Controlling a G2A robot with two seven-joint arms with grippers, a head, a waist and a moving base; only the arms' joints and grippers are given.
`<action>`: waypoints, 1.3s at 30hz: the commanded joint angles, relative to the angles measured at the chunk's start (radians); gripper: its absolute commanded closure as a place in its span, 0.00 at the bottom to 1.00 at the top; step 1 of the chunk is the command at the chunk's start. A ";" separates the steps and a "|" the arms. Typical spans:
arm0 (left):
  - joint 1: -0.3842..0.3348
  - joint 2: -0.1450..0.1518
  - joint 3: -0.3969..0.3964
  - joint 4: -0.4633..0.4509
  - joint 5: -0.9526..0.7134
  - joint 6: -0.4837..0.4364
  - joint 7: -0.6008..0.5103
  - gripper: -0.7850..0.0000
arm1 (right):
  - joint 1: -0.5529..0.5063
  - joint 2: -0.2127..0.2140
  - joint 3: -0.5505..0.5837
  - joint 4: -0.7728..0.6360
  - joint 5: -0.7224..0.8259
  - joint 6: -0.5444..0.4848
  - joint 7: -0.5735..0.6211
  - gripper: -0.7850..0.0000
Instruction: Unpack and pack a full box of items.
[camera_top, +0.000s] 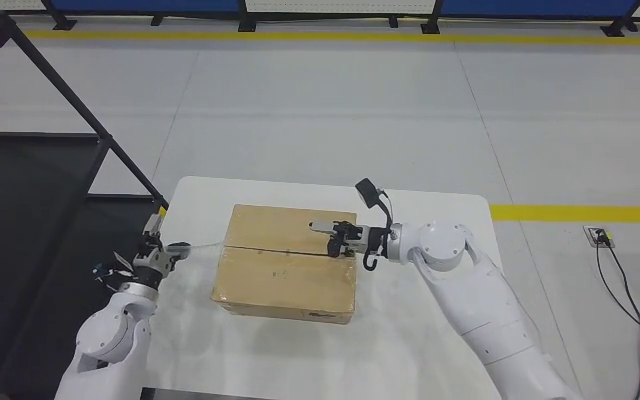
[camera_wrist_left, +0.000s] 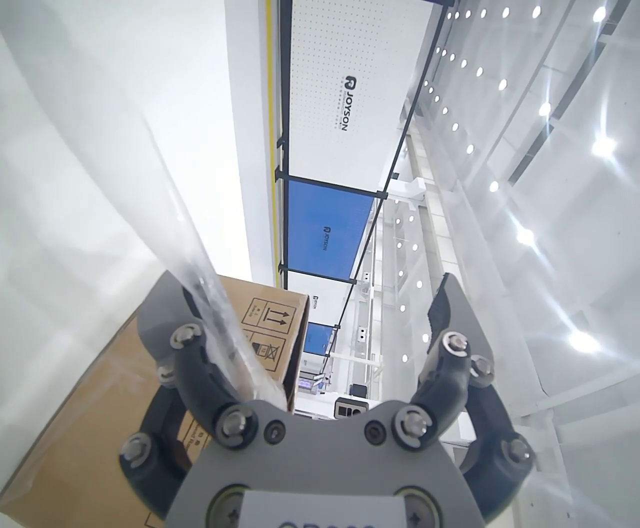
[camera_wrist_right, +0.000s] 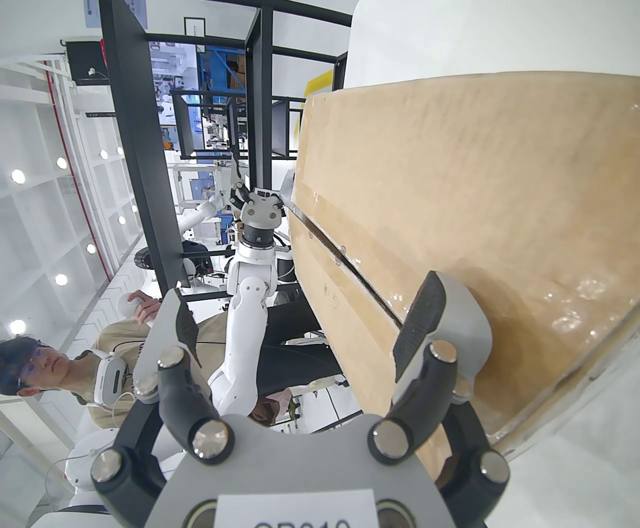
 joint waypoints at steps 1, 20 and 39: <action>0.016 0.000 -0.005 -0.031 0.006 -0.010 0.005 0.00 | 0.000 0.000 0.000 0.003 0.002 -0.002 0.000 0.00; 0.110 0.003 -0.048 -0.293 0.115 -0.030 0.074 0.00 | -0.008 0.006 0.005 0.015 0.026 -0.034 -0.017 0.00; 0.209 -0.009 0.054 -0.553 0.465 -0.011 0.258 0.00 | -0.036 0.018 0.014 -0.013 0.017 -0.026 -0.045 0.00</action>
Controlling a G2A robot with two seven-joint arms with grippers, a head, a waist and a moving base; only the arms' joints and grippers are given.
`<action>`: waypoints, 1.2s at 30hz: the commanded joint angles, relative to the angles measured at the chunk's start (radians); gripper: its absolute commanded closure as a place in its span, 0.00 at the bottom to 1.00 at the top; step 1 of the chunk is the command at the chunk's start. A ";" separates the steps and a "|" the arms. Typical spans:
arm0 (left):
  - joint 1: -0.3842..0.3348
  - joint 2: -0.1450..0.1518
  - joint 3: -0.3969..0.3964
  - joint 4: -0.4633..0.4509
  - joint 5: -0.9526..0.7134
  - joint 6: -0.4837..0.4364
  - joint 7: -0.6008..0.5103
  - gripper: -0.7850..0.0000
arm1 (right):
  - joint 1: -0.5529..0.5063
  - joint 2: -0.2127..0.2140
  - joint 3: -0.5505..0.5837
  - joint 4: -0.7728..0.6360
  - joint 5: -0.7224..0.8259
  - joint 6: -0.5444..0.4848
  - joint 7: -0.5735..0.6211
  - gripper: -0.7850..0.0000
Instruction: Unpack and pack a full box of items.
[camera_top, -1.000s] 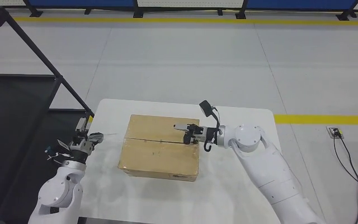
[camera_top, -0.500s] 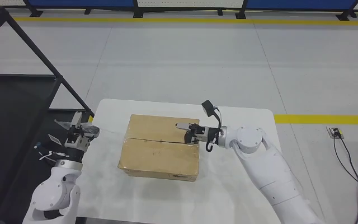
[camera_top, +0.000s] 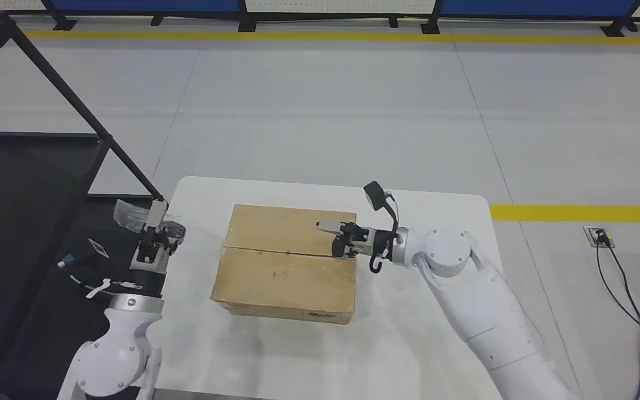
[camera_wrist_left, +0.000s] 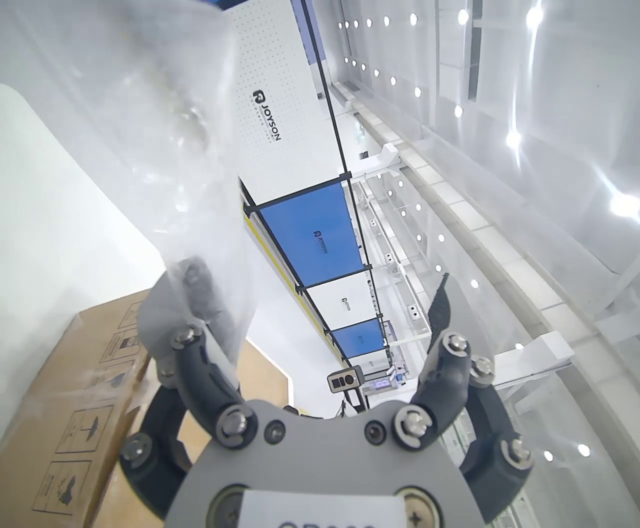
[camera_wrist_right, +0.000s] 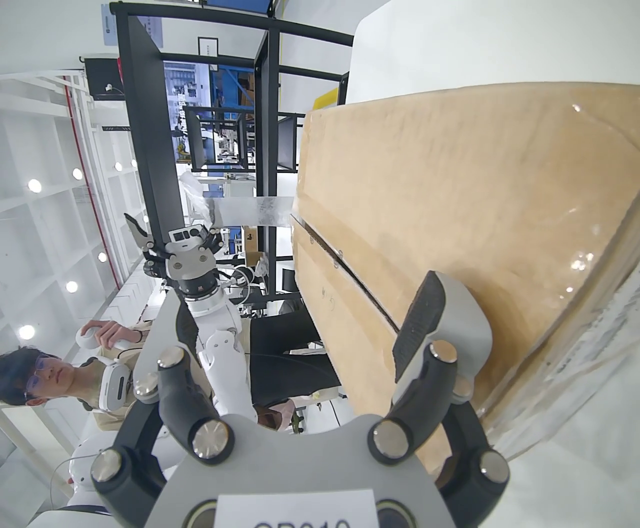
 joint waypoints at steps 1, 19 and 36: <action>0.008 -0.001 0.021 -0.018 0.051 0.001 0.012 0.00 | -0.003 0.001 0.001 -0.004 -0.001 0.005 -0.001 0.00; 0.002 -0.021 0.215 -0.070 0.394 0.072 0.057 0.00 | -0.068 0.025 0.045 -0.100 -0.004 0.014 -0.005 0.00; -0.055 -0.041 0.364 -0.034 0.606 0.147 0.014 0.00 | -0.185 0.059 0.142 -0.211 0.025 -0.020 -0.040 0.00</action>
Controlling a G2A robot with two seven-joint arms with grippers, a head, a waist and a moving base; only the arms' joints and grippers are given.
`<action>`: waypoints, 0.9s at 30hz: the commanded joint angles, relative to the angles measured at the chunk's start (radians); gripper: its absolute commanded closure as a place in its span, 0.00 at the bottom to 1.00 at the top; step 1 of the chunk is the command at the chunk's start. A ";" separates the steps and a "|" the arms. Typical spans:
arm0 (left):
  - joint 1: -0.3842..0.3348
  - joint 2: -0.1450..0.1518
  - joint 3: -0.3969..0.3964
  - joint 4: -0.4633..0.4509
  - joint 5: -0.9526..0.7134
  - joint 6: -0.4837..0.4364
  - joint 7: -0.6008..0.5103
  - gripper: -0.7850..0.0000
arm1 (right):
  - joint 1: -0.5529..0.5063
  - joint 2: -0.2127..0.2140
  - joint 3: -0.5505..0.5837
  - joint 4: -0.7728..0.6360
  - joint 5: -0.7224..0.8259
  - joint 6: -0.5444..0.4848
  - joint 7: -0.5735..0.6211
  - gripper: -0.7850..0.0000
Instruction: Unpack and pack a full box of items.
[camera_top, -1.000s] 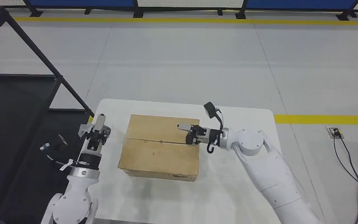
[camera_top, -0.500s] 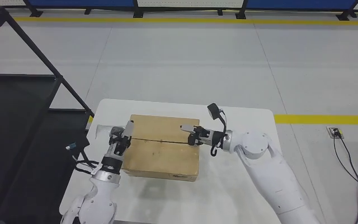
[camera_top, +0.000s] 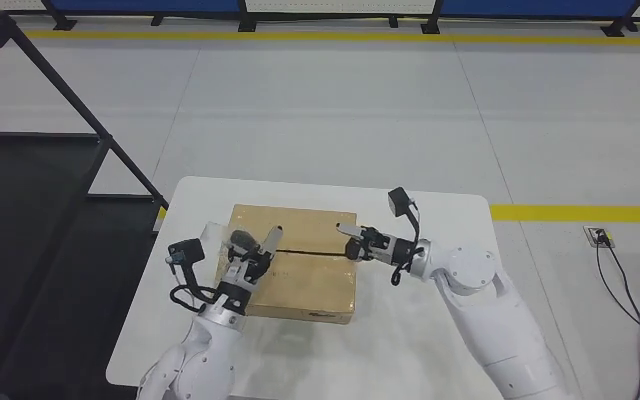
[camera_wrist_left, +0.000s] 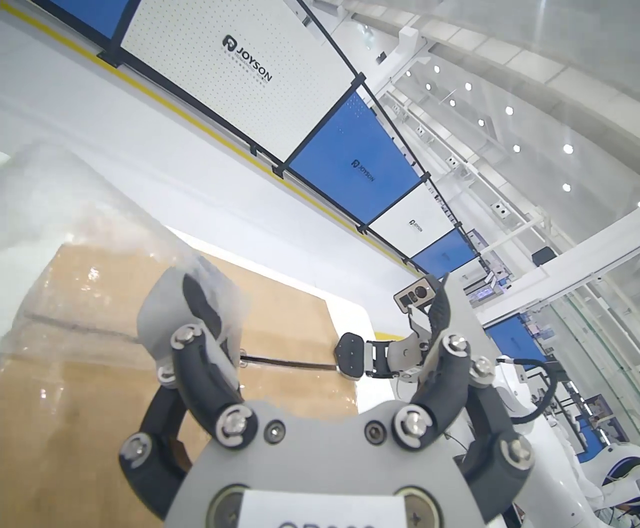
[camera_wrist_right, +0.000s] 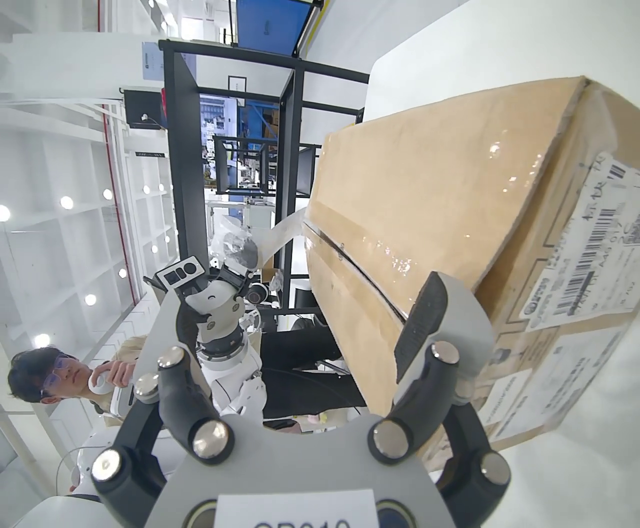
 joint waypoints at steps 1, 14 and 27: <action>-0.009 -0.003 0.015 0.010 0.018 0.009 -0.002 0.00 | -0.016 0.005 0.016 -0.012 0.003 -0.002 -0.002 0.00; -0.089 -0.029 0.123 0.086 0.098 0.058 -0.032 0.00 | -0.108 0.031 0.105 -0.059 0.044 -0.033 -0.027 0.00; -0.170 -0.062 0.218 0.170 0.148 0.106 -0.050 0.00 | -0.158 0.049 0.150 -0.072 0.076 -0.058 -0.032 0.00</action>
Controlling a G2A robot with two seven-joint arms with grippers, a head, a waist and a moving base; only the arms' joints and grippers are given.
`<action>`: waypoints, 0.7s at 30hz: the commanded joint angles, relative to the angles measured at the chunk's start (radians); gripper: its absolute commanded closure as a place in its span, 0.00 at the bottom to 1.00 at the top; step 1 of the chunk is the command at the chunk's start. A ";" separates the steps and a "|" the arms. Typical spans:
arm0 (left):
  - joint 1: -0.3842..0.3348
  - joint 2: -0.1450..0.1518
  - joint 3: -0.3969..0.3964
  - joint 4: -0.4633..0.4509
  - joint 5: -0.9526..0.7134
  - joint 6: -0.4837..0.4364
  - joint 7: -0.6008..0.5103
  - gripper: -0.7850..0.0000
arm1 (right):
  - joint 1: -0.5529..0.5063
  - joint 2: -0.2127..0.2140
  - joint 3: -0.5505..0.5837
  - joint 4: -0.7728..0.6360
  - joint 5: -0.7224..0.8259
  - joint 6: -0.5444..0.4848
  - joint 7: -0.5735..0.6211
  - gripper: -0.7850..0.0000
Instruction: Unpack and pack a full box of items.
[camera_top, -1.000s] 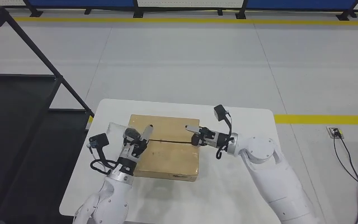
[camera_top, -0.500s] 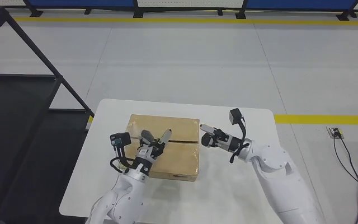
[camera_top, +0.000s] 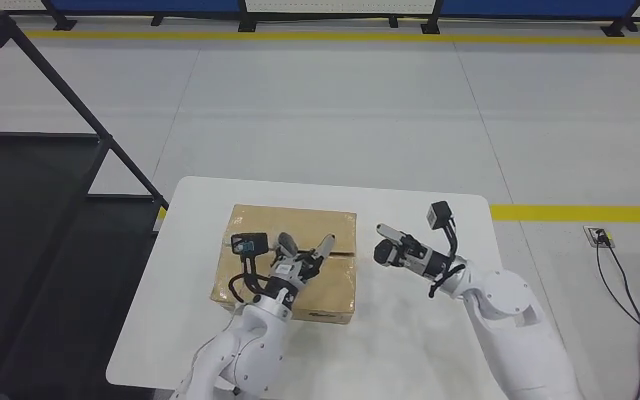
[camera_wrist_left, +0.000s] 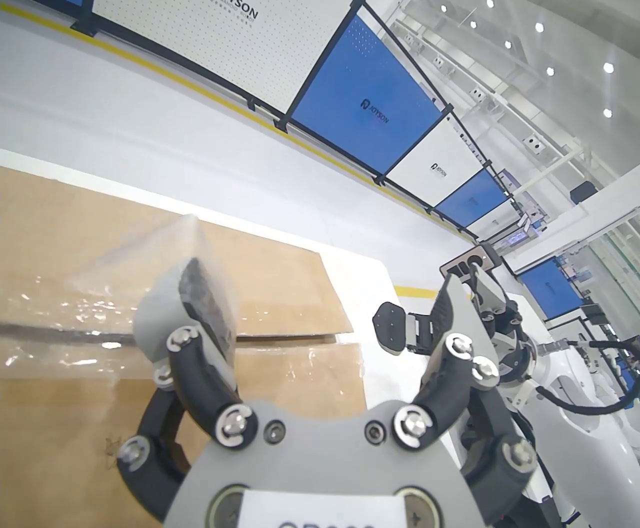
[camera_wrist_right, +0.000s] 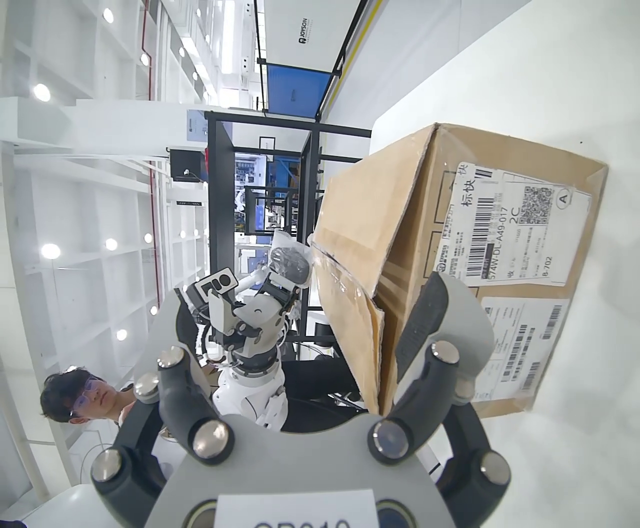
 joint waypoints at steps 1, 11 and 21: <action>-0.009 -0.004 0.007 0.013 0.004 0.005 0.003 0.00 | -0.001 0.002 0.000 0.002 0.002 -0.001 0.001 0.00; -0.030 -0.023 0.040 0.045 0.036 0.014 -0.004 0.00 | 0.010 0.008 -0.003 0.022 0.017 -0.008 0.005 0.00; -0.045 -0.041 0.068 0.072 0.070 0.020 -0.015 0.00 | 0.018 0.014 -0.009 0.039 0.027 -0.018 0.006 0.00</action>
